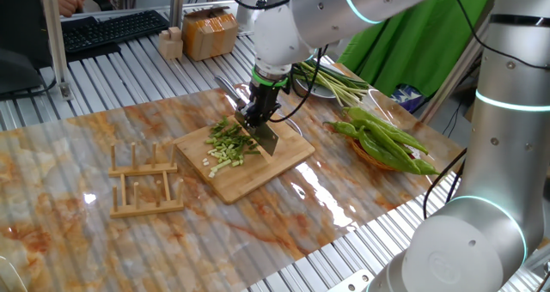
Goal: Chop the green garlic
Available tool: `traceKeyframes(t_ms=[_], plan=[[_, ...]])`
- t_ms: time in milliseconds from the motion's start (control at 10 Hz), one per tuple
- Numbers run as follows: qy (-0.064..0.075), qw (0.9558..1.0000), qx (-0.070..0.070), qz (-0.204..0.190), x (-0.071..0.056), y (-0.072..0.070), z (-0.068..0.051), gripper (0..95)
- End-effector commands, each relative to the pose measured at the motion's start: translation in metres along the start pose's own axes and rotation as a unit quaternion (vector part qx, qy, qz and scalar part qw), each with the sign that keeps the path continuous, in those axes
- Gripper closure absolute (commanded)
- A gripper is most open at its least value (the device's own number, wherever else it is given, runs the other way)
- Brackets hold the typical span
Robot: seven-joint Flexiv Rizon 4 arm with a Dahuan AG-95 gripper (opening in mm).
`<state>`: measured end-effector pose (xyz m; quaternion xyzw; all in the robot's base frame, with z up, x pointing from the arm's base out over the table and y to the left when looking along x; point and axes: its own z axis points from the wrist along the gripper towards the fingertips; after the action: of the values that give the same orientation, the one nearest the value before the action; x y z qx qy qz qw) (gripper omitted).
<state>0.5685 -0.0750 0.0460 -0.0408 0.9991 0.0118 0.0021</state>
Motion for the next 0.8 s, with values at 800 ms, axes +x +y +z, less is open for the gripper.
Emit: traceKeyframes(t_ms=[800], plan=[[-0.010, 0.9999, 0.004, 0.005, 0.0009, -0.0016, 0.0049, 95.0]])
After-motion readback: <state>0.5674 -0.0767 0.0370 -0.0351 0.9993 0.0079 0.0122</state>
